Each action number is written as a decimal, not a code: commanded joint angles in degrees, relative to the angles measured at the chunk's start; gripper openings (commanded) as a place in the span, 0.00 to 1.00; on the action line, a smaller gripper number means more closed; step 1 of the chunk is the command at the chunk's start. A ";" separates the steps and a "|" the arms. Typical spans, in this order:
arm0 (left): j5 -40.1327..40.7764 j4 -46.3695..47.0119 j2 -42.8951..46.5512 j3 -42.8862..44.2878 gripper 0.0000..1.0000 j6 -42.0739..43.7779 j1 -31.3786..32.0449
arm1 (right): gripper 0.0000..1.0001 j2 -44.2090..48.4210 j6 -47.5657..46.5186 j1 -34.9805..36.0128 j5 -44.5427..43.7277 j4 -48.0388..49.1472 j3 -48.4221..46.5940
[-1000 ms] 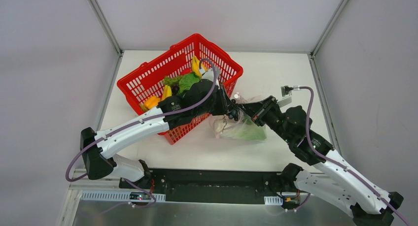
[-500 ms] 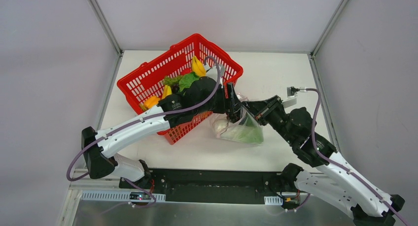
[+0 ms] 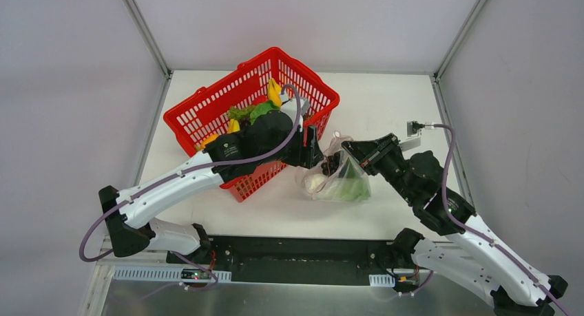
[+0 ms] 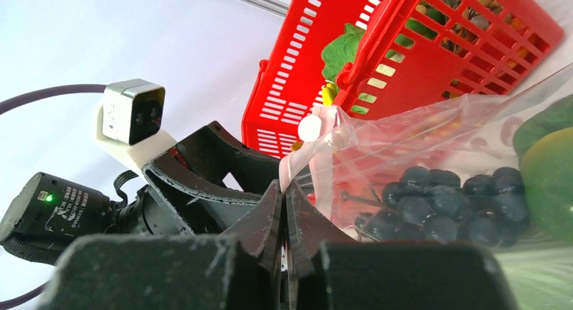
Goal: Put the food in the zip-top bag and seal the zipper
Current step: Place the fake fruit in the zipper food storage bag, then adjust the zipper food storage bag at the center of the board.
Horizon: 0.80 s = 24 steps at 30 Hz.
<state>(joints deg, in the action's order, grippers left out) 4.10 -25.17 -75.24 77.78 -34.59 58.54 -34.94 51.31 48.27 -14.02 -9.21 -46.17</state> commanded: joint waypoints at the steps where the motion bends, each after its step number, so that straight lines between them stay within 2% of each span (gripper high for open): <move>1: 4.23 -3.15 4.41 -1.23 0.64 6.13 0.31 | 0.04 1.14 -2.85 0.33 -1.11 2.27 -4.82; 6: 3.49 -7.24 3.85 0.17 0.68 9.43 0.27 | 0.04 0.86 -4.52 0.25 -1.04 0.82 -5.57; 10: -1.82 -9.38 1.81 1.14 0.63 10.13 0.26 | 0.04 0.47 -5.44 0.30 -1.21 0.01 -6.01; 17: -5.37 -9.50 2.25 -1.42 0.59 10.33 0.39 | 0.04 0.64 -6.45 0.33 -2.66 -1.02 -6.17; 24: -1.77 -6.22 6.47 -3.54 0.68 8.30 0.38 | 0.04 -0.23 -7.70 0.32 -2.51 -2.46 -7.02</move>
<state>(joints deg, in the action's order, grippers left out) 0.51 -33.61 -72.73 75.42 -26.00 58.54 -35.09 45.23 48.27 -15.33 -14.24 -49.32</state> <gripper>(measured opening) 0.662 0.043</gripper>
